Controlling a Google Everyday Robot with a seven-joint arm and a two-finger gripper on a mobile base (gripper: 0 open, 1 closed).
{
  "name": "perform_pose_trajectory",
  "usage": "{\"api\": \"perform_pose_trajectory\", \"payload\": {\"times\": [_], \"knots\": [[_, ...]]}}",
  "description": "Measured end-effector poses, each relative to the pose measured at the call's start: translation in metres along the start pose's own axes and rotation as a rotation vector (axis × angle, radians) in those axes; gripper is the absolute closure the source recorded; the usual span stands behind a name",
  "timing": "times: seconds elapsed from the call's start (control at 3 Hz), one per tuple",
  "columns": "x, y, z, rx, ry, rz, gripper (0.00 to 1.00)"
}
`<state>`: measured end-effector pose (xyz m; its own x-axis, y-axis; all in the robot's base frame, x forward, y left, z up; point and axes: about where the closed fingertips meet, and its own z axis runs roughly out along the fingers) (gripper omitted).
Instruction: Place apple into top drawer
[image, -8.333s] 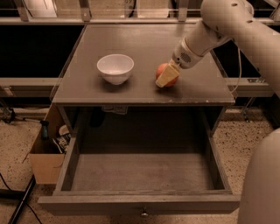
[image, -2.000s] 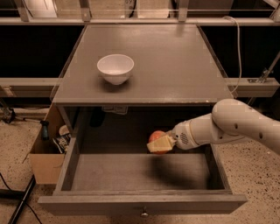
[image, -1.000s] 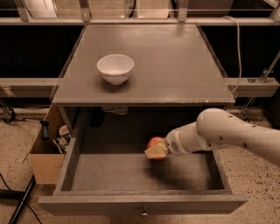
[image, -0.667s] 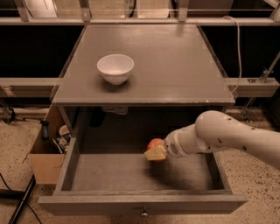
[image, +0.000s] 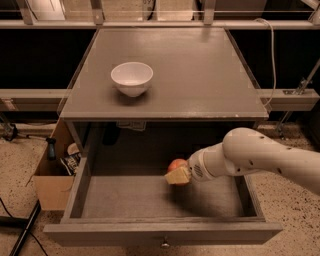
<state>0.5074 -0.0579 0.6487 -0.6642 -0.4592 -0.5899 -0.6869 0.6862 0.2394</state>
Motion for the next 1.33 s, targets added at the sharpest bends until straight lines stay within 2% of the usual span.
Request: {"api": "perform_pose_trajectory", "payload": {"times": [0.67,1.0,1.33], "knots": [[0.0000,0.0000,0.0000,0.000,0.000,0.000,0.12],[0.0000,0.0001,0.0001,0.000,0.000,0.000,0.00],[0.0000,0.0001,0.0001,0.000,0.000,0.000,0.00]]}}
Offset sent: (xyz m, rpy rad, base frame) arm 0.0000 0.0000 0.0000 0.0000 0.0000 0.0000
